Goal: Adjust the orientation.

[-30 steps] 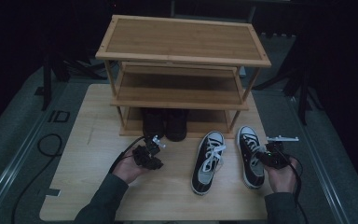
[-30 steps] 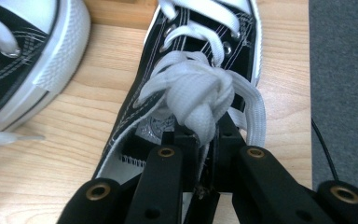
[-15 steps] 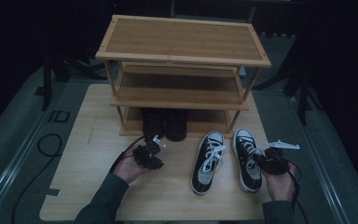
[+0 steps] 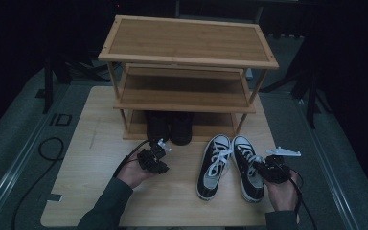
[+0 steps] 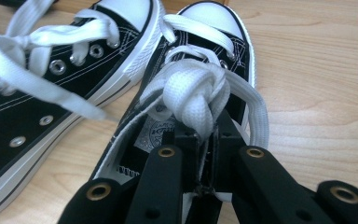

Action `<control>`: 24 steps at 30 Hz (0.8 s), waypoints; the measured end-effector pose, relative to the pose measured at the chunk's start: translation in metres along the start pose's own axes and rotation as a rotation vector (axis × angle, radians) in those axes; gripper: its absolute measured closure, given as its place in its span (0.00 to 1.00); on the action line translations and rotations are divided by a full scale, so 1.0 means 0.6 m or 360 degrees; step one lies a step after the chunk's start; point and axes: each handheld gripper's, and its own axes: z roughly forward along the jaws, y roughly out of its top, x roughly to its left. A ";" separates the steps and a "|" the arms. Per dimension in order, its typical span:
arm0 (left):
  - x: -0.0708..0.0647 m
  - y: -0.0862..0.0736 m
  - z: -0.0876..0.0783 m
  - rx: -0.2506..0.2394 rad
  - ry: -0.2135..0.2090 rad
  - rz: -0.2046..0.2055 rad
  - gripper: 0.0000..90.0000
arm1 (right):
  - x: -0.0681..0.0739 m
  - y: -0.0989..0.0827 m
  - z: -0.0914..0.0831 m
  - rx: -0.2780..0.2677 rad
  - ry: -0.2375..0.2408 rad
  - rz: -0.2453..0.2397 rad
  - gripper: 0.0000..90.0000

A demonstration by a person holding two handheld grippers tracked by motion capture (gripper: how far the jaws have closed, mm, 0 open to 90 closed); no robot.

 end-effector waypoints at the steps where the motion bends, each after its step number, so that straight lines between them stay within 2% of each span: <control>1: 0.000 0.001 0.000 0.0008 0.0000 0.0009 0.87 | 0.000 -0.001 -0.001 0.0002 0.0010 -0.0003 0.94; 7: -0.006 0.007 0.004 -0.0001 -0.0007 0.0014 0.87 | 0.002 -0.011 -0.006 0.0027 0.0072 -0.0017 0.93; 15: -0.017 0.022 0.014 0.0009 -0.0028 0.0048 0.87 | 0.006 -0.016 -0.004 0.0103 0.0162 -0.0081 0.91; 18: -0.021 0.026 0.019 -0.0005 -0.0033 0.0050 0.87 | 0.004 -0.015 -0.005 0.0110 0.0181 -0.0091 0.85; 19: -0.025 0.031 0.021 -0.0009 -0.0039 0.0057 0.87 | 0.001 -0.014 -0.009 0.0106 0.0204 -0.0104 0.77; 20: -0.026 0.033 0.022 -0.0006 -0.0039 0.0067 0.87 | 0.001 -0.013 -0.012 0.0105 0.0207 -0.0119 0.73; 21: -0.029 0.035 0.024 -0.0015 -0.0042 0.0052 0.87 | 0.000 -0.011 -0.016 0.0095 0.0209 -0.0129 0.69; 22: -0.029 0.035 0.024 -0.0015 -0.0042 0.0052 0.87 | 0.000 -0.011 -0.016 0.0095 0.0209 -0.0129 0.69; 23: -0.032 0.038 0.026 -0.0022 -0.0047 0.0053 0.87 | -0.001 -0.005 -0.025 0.0081 0.0207 -0.0154 0.64; 24: -0.032 0.038 0.026 -0.0022 -0.0047 0.0053 0.87 | -0.001 -0.003 -0.028 0.0082 0.0200 -0.0171 0.63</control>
